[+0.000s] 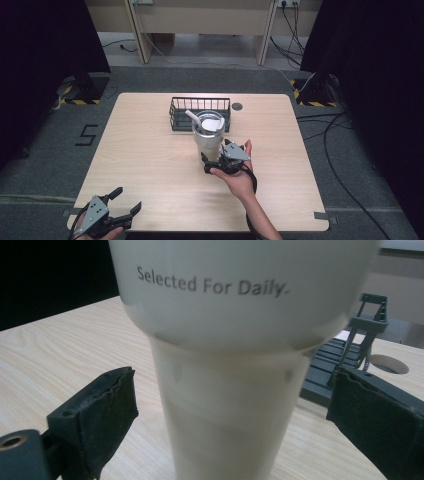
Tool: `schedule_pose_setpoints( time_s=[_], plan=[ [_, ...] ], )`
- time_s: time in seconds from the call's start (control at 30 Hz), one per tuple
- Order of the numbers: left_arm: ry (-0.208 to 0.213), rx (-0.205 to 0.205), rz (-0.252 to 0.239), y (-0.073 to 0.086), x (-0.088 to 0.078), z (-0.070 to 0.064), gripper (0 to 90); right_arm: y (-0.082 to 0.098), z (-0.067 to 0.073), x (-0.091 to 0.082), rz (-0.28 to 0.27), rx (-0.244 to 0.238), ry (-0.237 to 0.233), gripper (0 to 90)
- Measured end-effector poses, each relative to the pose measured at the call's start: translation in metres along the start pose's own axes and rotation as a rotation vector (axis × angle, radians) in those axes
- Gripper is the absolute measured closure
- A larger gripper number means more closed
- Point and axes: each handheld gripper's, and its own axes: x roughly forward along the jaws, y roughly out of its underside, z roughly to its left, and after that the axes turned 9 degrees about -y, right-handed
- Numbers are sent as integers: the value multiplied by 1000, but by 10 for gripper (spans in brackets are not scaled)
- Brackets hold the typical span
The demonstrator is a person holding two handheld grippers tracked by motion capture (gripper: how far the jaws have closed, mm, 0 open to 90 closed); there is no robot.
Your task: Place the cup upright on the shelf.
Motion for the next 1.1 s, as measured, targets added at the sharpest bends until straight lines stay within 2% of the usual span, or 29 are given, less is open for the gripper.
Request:
schedule_pose_setpoints(
  time_s=[0.3, 0.5, 0.73, 0.87, 1.1],
  plan=[
    [3, 3, 0, 0, -1, 0, 158, -3, 0, 19, -8, 10, 6, 51],
    [12, 2, -2, 0, -1, 0, 157, -3, -2, 30, -25, 33, 17, 46],
    [16, 1, -2, 0, -1, -1, 157, 1, 0, 37, -41, 32, 37, 40],
    [20, 3, 1, 0, -1, -1, 157, 1, -1, 39, -51, 44, 44, 69],
    [19, -2, 3, 0, 0, -1, 157, 1, -1, 48, -76, 25, 64, 89]
  ],
)
